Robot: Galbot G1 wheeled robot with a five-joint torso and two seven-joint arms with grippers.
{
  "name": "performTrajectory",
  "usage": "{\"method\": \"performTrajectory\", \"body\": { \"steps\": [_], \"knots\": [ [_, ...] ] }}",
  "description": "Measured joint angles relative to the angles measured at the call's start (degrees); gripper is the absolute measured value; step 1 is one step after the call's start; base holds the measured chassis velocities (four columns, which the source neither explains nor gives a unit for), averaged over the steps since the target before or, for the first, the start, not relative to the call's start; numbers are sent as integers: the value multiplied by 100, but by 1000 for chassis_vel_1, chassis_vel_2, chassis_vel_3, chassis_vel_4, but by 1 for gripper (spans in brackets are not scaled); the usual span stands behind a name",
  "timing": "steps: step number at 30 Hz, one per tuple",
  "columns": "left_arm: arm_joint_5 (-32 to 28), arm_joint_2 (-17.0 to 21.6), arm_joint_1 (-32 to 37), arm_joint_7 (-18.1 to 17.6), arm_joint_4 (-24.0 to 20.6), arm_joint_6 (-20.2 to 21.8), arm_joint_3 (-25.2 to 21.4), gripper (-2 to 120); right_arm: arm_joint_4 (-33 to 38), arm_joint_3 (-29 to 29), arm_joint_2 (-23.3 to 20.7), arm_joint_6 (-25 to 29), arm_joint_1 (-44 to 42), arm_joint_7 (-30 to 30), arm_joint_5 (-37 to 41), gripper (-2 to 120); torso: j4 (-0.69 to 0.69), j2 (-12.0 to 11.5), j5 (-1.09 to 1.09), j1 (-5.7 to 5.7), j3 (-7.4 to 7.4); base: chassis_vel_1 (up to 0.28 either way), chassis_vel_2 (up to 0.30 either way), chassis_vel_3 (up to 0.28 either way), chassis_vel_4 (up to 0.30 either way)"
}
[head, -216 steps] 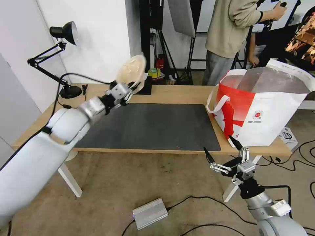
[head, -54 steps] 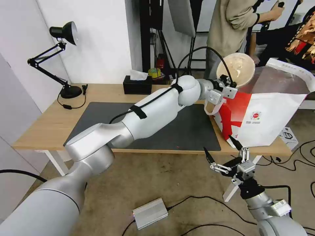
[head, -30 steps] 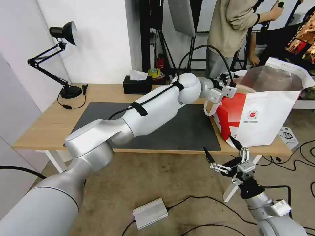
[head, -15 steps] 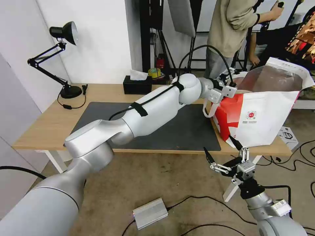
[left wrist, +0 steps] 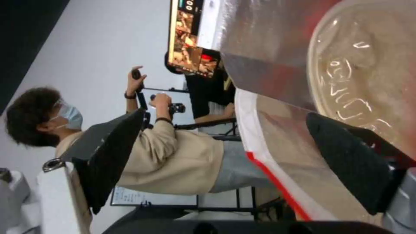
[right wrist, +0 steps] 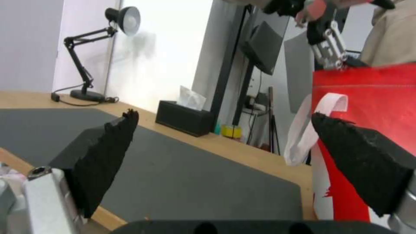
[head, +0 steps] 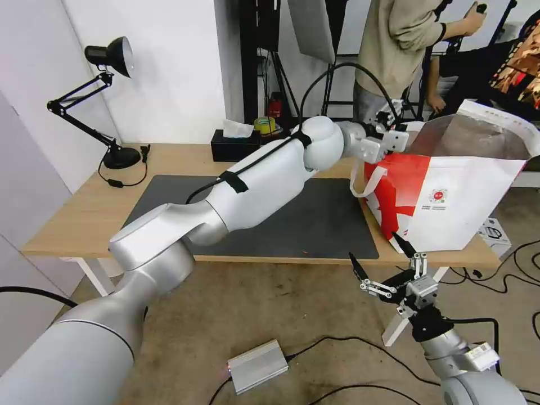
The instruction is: Pick up the trash from the table and place it into the takeout bag.
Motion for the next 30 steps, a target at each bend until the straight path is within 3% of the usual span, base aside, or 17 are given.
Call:
{"method": "performTrajectory", "body": {
  "steps": [9,13,15,22,30],
  "knots": [
    [-457,19,-55,12,-15,121,-137,100,0,0,0,0,0,0,0,100,0,0,0,0,0,0,0,0,0],
    [-869,95,-54,4,-111,307,-200,100,0,0,0,0,0,0,0,100,0,0,0,0,0,0,0,0,0],
    [-1408,261,-17,-34,-274,518,-233,100,0,0,0,0,0,0,0,100,0,0,0,0,0,0,0,0,0],
    [-2774,673,411,-468,-644,717,-563,100,0,0,-1,0,0,0,0,100,1,0,-1,0,0,0,0,0,0],
    [-3321,825,886,-795,-827,708,-885,100,0,0,0,0,0,0,0,100,-1,0,-1,0,0,0,0,0,0]
  ]
}}
